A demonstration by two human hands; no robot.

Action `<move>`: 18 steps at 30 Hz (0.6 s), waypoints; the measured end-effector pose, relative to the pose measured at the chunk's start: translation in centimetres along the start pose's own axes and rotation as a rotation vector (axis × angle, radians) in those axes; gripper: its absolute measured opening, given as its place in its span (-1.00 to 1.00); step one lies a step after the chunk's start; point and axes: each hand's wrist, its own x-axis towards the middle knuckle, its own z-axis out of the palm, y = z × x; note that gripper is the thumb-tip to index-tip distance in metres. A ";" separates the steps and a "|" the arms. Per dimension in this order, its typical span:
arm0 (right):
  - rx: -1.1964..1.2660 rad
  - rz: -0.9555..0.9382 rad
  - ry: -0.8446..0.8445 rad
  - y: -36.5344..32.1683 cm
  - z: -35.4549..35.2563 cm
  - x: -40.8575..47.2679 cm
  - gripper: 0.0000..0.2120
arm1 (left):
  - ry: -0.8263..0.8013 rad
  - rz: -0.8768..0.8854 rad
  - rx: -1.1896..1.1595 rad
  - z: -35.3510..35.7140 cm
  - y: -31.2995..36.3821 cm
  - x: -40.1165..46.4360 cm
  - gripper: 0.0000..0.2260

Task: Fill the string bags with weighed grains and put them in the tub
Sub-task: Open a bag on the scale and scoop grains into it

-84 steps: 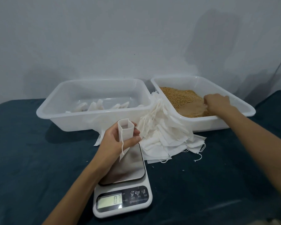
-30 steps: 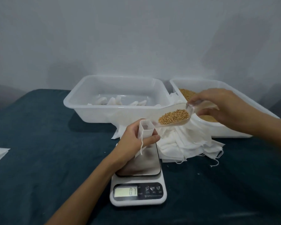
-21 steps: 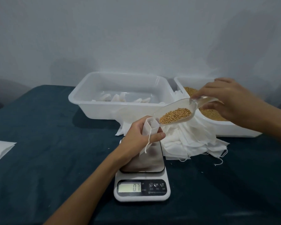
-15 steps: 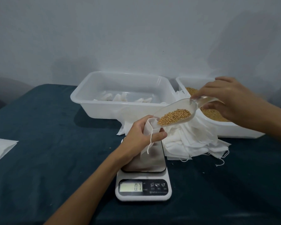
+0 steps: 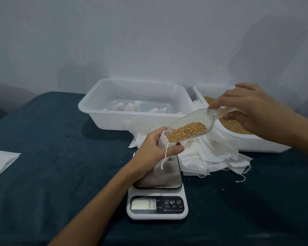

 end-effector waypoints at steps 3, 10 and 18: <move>-0.006 -0.007 0.007 0.0 0.1 0.0 -0.62 | 0.002 -0.001 0.012 0.0 0.1 0.0 -0.69; -0.018 -0.020 0.010 -0.1 0.2 0.2 -0.63 | -0.003 -0.016 -0.016 0.0 0.0 0.0 -0.69; -0.021 -0.034 0.022 0.0 0.3 0.2 -0.63 | 0.005 -0.023 -0.052 0.0 0.0 0.1 -0.66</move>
